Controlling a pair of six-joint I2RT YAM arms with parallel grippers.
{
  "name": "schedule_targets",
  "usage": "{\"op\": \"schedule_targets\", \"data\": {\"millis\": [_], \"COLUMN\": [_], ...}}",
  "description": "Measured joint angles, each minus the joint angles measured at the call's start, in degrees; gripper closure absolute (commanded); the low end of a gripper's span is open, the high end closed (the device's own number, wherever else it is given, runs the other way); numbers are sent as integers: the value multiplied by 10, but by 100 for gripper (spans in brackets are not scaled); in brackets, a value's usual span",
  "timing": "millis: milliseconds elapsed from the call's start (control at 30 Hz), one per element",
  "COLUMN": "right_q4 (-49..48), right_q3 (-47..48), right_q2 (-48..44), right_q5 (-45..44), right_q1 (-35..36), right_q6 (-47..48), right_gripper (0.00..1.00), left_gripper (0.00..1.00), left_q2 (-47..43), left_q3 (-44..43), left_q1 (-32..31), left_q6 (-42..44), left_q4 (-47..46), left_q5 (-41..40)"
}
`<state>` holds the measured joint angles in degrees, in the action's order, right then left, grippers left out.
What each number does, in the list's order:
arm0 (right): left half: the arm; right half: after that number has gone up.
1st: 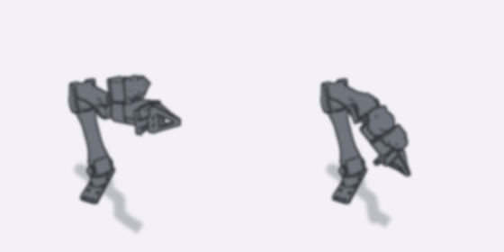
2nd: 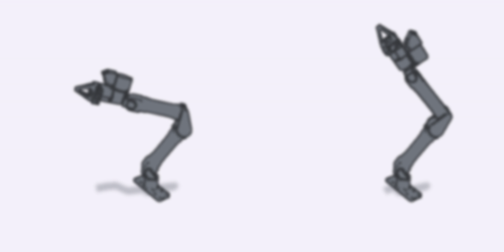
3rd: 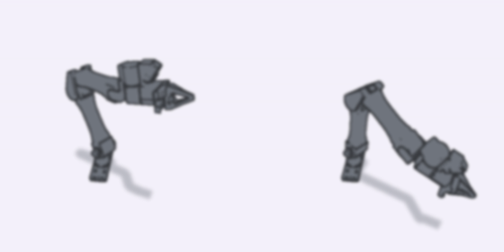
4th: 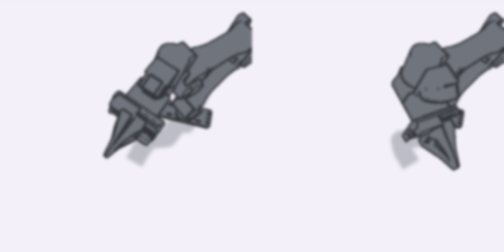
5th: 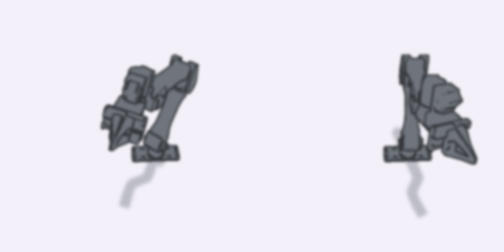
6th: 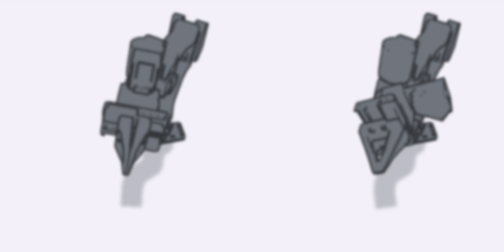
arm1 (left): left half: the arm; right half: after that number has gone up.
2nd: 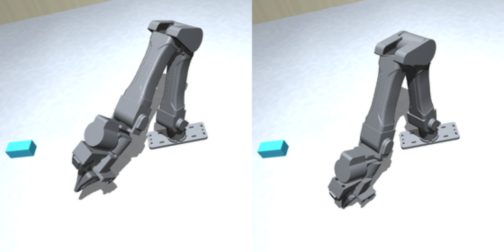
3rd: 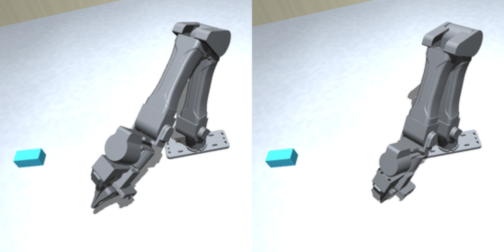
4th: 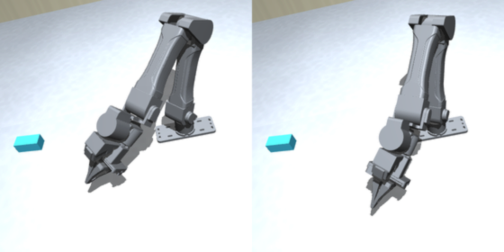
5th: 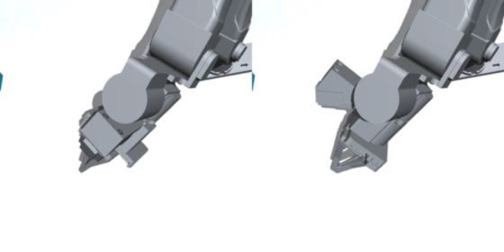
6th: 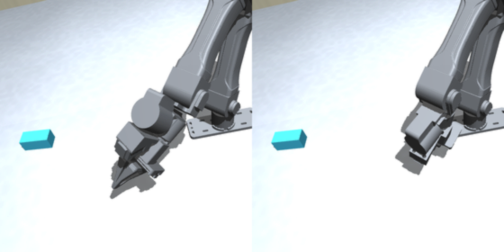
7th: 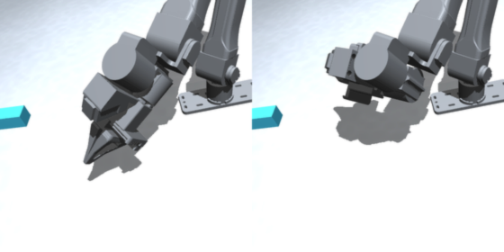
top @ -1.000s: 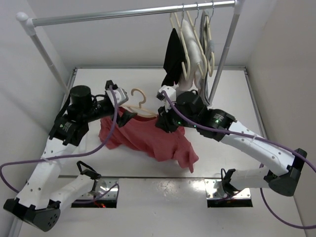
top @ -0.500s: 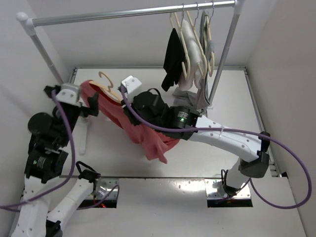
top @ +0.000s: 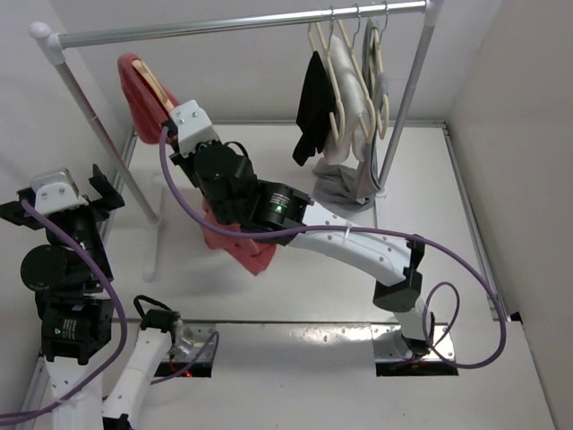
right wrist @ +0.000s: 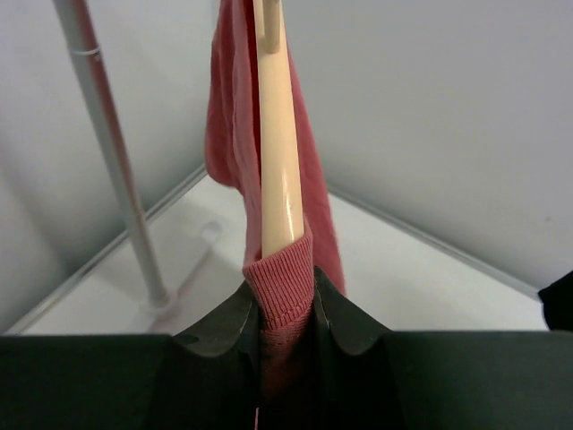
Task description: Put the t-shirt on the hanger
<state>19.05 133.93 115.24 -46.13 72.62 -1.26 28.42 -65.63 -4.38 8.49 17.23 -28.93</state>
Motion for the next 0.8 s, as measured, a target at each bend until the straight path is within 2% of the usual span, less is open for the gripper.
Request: {"op": "schedule_targets", "data": {"millis": [333, 800], "right_q4": [-144, -292], "right_q3": [9, 42], "right_q2": [27, 110], "right_q5": [-38, -37], "right_q1": [0, -22], "right_q6": [97, 120], "right_gripper": [100, 100], "left_gripper": [0, 0], "left_q2": [-6, -23], "left_q3": [24, 46], "left_q1": [3, 8], "left_q6": [-4, -15], "left_q4": [-2, 6], "left_q5": [9, 28]}}
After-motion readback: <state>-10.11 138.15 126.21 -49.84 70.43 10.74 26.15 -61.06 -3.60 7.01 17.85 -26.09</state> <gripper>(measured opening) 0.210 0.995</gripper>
